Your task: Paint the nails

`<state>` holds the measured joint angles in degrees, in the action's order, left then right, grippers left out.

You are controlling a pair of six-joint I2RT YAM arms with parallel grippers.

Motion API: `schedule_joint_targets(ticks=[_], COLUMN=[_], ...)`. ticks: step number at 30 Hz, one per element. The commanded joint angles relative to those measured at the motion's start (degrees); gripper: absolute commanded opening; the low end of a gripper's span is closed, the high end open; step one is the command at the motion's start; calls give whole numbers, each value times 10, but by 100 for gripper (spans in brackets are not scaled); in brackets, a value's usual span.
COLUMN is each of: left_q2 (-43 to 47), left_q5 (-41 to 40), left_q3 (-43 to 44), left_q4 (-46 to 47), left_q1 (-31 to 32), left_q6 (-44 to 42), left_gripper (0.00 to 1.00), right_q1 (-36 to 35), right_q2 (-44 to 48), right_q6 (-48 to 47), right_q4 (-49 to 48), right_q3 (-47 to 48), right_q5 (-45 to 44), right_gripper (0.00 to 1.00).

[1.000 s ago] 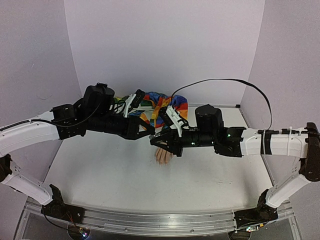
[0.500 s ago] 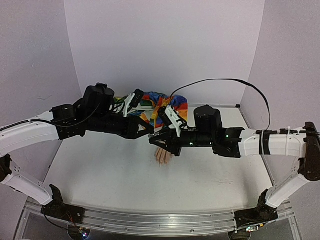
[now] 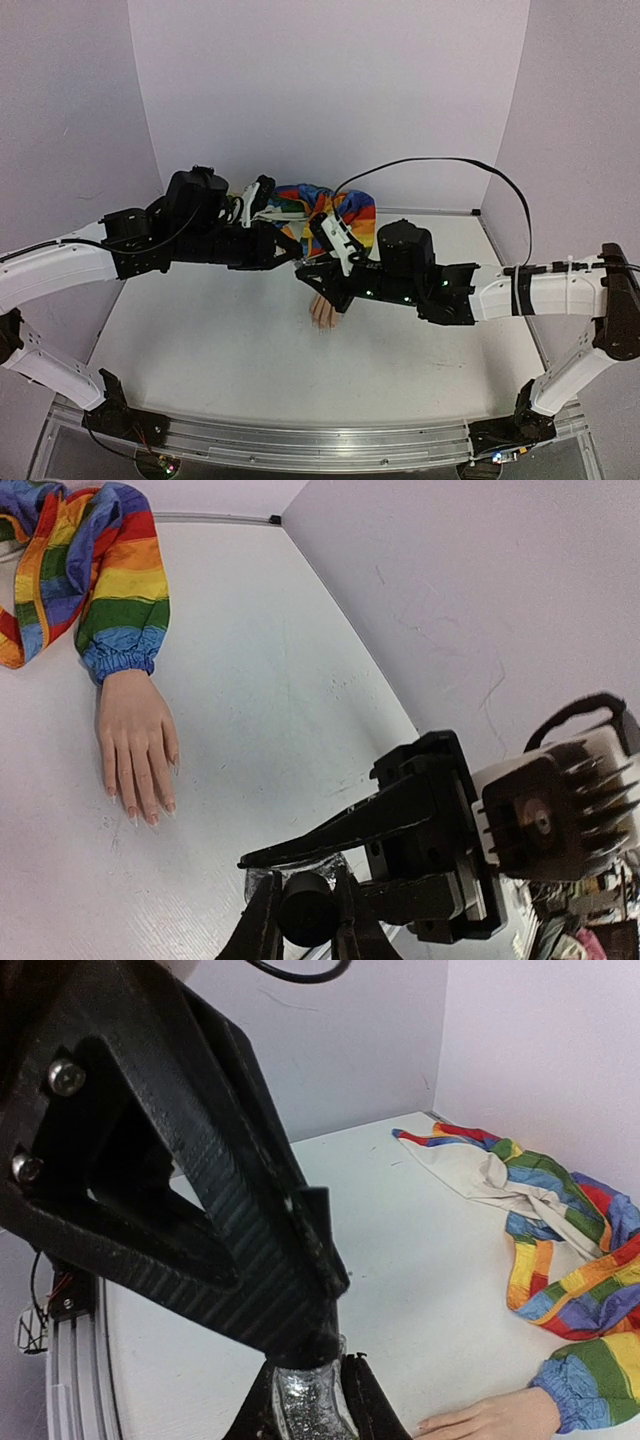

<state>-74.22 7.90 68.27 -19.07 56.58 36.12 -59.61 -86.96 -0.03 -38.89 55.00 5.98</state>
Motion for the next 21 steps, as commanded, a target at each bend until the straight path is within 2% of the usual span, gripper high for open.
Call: schedule_joint_targets(ticks=[1, 4, 6, 9, 13, 21], left_q2=[-1, -10, -1, 29, 47, 44], left_q5=[-35, -16, -12, -31, -36, -41], left_q3=[32, 39, 39, 23, 13, 14], left_q4=[8, 10, 11, 16, 16, 16], left_q1=[-4, -4, -4, -5, -10, -10], left_q6=[71, 65, 45, 23, 15, 9], left_gripper=[0, 0, 13, 0, 0, 0], right_q1=[-10, -10, -5, 10, 18, 18], right_q2=[-7, -11, -4, 15, 35, 54], right_q6=[5, 6, 5, 5, 6, 10], right_q4=[-46, -58, -62, -65, -61, -63], right_q3=[1, -4, -10, -25, -35, -53], right_q5=[-129, -135, -106, -47, 41, 32], right_gripper=[0, 0, 0, 0, 0, 0])
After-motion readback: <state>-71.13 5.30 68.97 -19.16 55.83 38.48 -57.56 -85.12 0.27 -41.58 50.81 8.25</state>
